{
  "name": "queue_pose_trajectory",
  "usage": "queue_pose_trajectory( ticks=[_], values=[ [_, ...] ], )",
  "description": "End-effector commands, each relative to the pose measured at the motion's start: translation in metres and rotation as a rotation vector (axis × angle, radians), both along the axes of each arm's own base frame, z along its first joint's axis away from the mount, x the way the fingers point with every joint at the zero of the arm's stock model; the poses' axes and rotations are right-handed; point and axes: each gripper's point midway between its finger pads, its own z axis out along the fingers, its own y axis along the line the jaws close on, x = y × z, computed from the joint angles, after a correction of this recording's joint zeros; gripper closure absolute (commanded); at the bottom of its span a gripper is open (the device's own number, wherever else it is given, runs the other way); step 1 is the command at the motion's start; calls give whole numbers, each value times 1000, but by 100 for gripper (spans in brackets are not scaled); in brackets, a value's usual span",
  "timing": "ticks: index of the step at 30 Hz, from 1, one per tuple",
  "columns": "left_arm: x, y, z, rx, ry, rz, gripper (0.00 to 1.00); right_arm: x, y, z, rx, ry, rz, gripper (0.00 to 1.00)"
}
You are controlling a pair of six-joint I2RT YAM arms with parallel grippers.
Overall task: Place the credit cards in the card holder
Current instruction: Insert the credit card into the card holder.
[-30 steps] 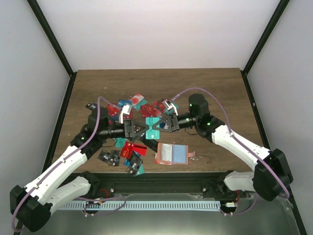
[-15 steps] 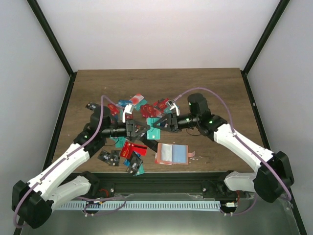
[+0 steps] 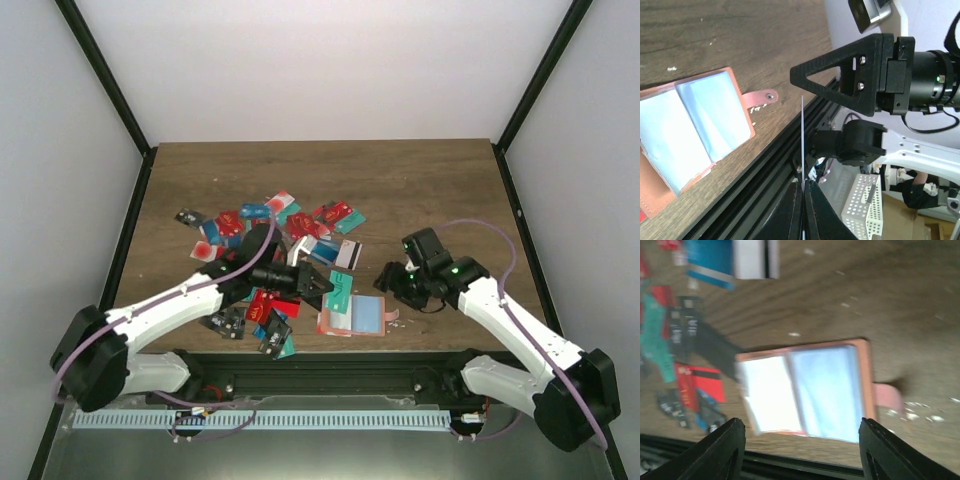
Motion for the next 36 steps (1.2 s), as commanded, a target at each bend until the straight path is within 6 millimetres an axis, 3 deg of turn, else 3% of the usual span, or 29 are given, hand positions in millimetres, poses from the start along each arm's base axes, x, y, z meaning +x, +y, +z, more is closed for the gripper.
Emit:
queue_pose_trajectory(
  ticks=[1, 7, 15, 24, 36],
  values=[
    [1, -15, -13, 38, 7, -36, 96, -16, -31, -25, -107, 76, -124, 36],
    [-6, -22, -59, 146, 111, -83, 96, -22, -33, -40, -100, 69, -121, 41],
    [-9, -28, -97, 217, 191, -111, 96, -25, -29, -60, -109, 111, -83, 45],
    [-7, -38, -115, 250, 230, -126, 96, -28, -28, -78, -133, 136, -45, 45],
    [-7, -34, -135, 308, 262, -103, 96, -35, -26, -90, -122, 163, -18, 45]
  ],
)
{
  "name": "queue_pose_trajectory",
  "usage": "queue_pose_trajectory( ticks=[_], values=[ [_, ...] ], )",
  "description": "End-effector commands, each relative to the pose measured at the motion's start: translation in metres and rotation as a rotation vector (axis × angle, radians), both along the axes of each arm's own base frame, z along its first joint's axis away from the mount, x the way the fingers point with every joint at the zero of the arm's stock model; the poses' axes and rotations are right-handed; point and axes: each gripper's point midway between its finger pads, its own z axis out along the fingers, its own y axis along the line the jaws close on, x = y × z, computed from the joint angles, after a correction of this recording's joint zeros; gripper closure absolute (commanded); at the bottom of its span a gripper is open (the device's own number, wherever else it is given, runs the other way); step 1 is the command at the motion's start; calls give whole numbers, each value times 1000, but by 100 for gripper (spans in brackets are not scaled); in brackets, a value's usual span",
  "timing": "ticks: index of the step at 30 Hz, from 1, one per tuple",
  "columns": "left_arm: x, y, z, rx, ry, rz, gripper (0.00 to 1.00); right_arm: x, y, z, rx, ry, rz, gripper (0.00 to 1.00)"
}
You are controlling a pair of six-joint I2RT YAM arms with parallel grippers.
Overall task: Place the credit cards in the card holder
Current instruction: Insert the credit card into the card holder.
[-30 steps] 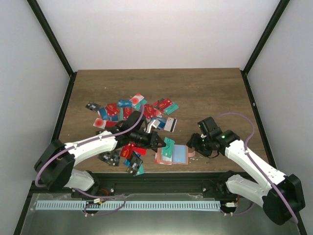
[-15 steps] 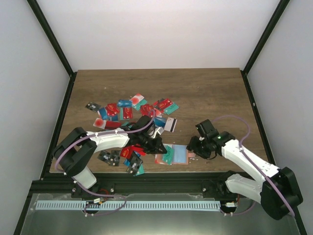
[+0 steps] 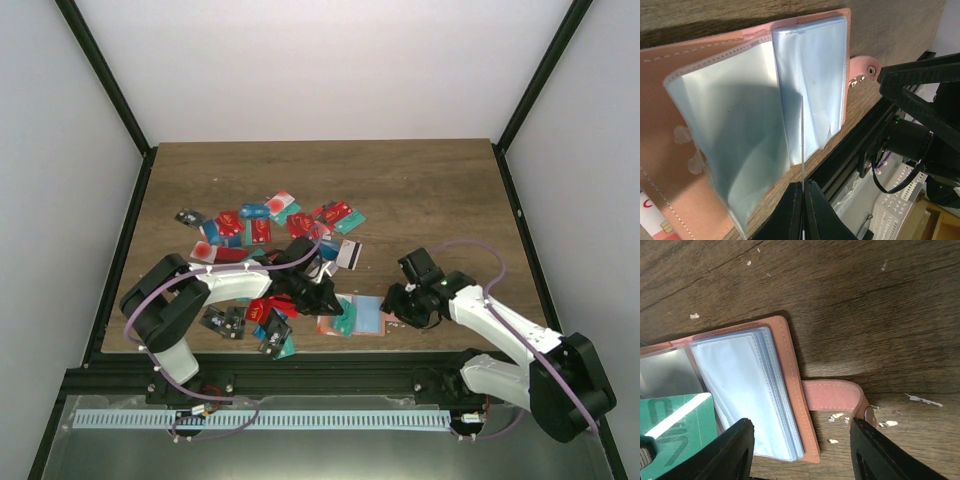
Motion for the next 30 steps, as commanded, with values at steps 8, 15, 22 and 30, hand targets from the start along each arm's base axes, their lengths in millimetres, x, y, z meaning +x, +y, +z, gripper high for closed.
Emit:
queue_pose_trajectory(
  ticks=[8, 15, 22, 30],
  values=[
    [5, -9, -9, 2, -9, -1, 96, -4, 4, -10, 18, 14, 34, 48],
    [8, -13, -12, -4, -17, -4, 96, -6, 5, -17, 14, 29, 53, 49],
    [12, -17, -13, -18, -24, 6, 96, -4, 7, -22, 19, 34, 66, 50],
    [16, -22, -15, -29, -22, 16, 96, -1, 14, -22, 48, 21, 83, 51]
  ],
)
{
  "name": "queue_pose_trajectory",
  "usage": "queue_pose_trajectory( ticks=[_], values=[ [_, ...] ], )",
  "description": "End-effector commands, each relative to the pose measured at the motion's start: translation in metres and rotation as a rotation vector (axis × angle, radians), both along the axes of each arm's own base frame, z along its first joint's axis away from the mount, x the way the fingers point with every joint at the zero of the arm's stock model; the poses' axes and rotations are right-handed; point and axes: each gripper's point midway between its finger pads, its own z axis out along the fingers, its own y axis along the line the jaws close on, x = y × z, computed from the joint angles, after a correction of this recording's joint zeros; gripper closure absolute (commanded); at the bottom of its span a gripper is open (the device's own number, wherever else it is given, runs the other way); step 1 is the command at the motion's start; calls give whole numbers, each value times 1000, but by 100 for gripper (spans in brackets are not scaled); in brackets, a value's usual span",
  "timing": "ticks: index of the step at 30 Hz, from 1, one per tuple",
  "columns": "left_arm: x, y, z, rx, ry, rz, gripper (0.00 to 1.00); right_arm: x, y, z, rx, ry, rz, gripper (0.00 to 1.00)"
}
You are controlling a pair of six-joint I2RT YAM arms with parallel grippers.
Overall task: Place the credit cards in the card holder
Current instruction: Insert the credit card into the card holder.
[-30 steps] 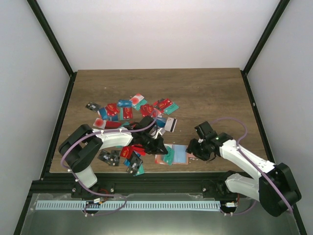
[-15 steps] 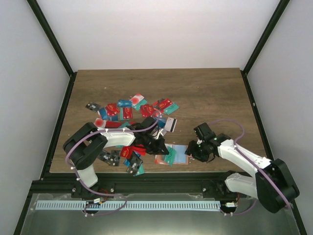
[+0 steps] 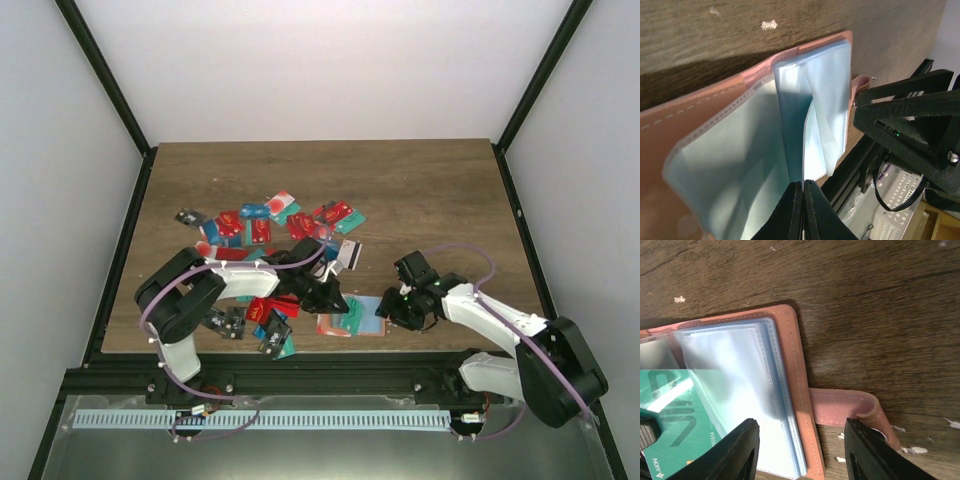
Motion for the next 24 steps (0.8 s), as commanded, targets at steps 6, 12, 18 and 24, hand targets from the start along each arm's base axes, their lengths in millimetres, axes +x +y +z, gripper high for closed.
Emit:
queue_pose_trajectory(
  ticks=[6, 12, 18, 24],
  values=[
    [10, -10, -6, 0, -5, 36, 96, 1, 5, -5, 19, -3, 27, 53],
    [13, -10, -15, 21, 17, 62, 96, 1, 6, -6, 25, -2, 33, 54],
    [16, -11, -21, 37, 36, 91, 96, 0, 8, -6, 40, 1, 42, 54],
    [17, -14, -27, 42, 54, 112, 96, 0, 10, -5, 54, -1, 47, 54]
  ],
)
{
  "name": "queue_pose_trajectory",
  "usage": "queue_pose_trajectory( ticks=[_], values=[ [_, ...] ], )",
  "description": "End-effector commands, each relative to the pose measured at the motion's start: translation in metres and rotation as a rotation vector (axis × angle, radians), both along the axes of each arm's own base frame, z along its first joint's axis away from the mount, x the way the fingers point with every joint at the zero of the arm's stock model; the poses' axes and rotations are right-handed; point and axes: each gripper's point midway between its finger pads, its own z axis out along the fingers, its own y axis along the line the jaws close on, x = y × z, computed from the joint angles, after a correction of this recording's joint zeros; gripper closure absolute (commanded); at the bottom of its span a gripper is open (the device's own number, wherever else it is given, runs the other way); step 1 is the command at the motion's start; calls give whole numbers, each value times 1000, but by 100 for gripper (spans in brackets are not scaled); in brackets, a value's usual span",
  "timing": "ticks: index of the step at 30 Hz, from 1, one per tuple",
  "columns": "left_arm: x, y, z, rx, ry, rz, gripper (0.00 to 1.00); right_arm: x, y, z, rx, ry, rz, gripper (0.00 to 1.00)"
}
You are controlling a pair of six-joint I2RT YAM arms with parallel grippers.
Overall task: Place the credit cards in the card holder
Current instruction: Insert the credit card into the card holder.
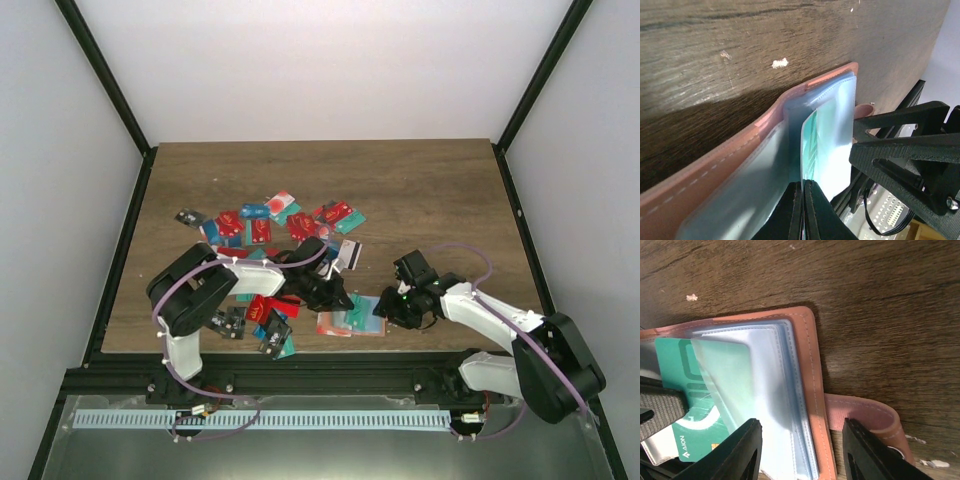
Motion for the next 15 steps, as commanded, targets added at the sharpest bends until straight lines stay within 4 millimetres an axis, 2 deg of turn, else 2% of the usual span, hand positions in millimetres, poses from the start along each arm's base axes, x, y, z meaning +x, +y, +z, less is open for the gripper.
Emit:
queue_pose_trajectory(
  ticks=[1, 15],
  values=[
    [3, -1, -18, 51, 12, 41, 96, -3, 2, -5, 13, 3, 20, 54],
    [-2, -13, -29, 80, 21, 77, 96, -4, 6, -3, 39, 12, 35, 54]
  ],
)
